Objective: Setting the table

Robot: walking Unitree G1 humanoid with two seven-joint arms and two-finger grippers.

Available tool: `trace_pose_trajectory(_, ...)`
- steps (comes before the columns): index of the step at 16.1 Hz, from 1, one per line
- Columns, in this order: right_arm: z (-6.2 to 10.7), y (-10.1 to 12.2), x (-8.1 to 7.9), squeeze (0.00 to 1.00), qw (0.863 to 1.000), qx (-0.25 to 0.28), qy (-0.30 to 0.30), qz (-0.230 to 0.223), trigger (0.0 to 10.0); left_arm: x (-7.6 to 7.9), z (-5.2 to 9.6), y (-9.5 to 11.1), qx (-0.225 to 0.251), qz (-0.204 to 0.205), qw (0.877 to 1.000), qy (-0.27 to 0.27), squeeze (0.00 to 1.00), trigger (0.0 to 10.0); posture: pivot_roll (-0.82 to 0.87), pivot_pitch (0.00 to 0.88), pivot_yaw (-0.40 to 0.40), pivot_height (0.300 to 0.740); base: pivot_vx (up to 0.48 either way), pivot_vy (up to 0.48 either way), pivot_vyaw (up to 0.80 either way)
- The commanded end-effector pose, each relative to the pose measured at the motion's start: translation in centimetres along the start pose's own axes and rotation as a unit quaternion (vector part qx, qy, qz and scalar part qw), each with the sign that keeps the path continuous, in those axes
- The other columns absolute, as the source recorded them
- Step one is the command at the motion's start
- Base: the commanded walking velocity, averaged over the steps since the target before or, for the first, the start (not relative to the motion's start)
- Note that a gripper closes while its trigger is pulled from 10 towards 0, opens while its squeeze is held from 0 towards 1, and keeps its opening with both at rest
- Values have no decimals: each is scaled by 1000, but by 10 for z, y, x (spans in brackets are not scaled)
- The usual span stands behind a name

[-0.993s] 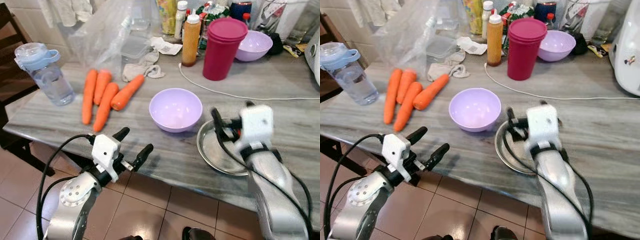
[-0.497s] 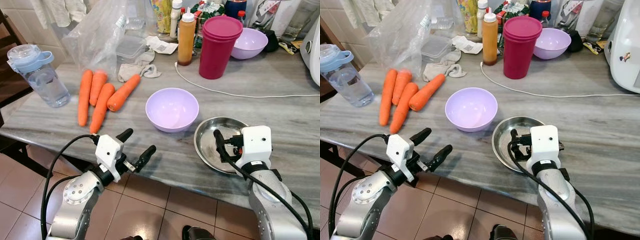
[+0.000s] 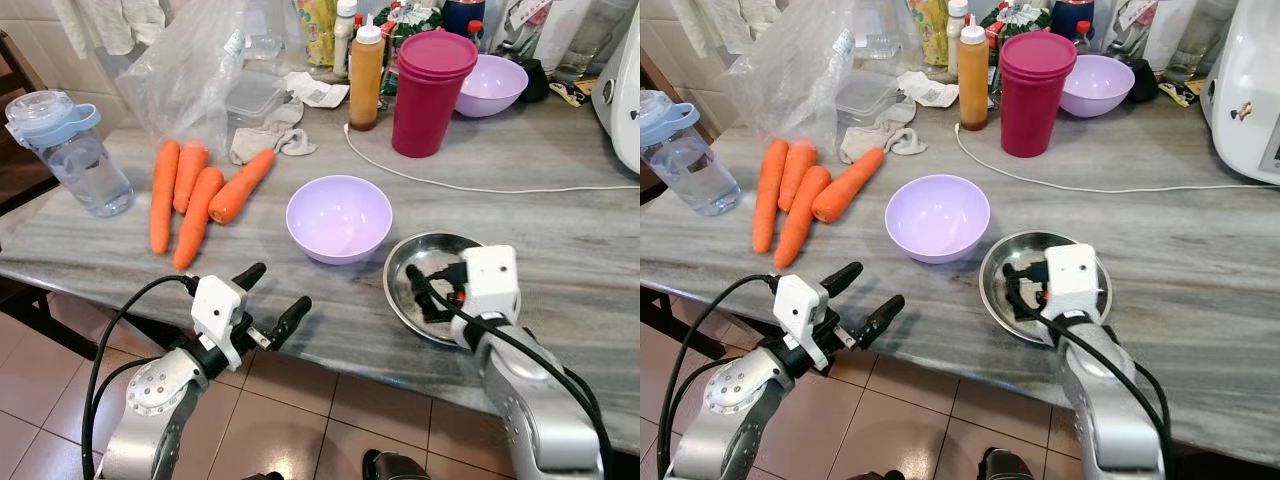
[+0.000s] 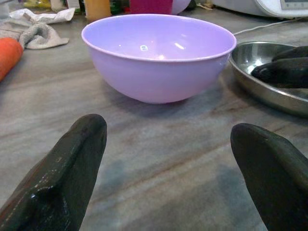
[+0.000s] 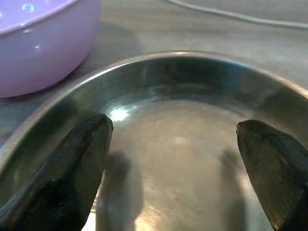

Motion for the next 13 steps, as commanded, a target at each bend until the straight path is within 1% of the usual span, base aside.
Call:
trace_pose_trajectory(1, -3, -4, -8, 1000, 1000, -13, 23, -15, 10000, 1, 3, 1, 1, -4, 1000, 0, 0, 10000, -185, 166, 52, 740, 0, 0, 0)
trace_pose_trajectory(5, -6, -4, -20, 1000, 998, -16, 50, -25, 10000, 2, 4, 1, 0, -4, 1000, 1, 0, 10000, -181, 165, 51, 740, 0, 0, 0)
trace_pose_trajectory(11, -13, 1, -26, 1000, 998, -5, 59, -32, 10000, 2, 3, 2, 1, -4, 1000, 3, 0, 10000, -177, 169, 49, 740, 0, 0, 0)
trace_pose_trajectory(12, -13, 1, -25, 576, 998, 0, 58, -29, 10000, 1, 3, 3, 1, -5, 1000, 7, 0, 10000, -175, 167, 49, 740, 0, 0, 0)
trace_pose_trajectory(13, -13, 1, -24, 576, 998, 1, 56, -29, 10000, 1, 3, 3, 1, -5, 1000, 8, 0, 10000, -175, 167, 49, 740, 0, 0, 0)
Point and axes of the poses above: a point about 5 cm out from each wrist's last joint towards the gripper, its own z axis pointing back from the gripper into the wrist, its own y axis along the axis of the wrist's last joint, x = y × z, the point moved 1 cm from there along -z, pointing out of the wrist towards the gripper, and after that the axes turned 7 degrees about z, right-handed, at the moved point
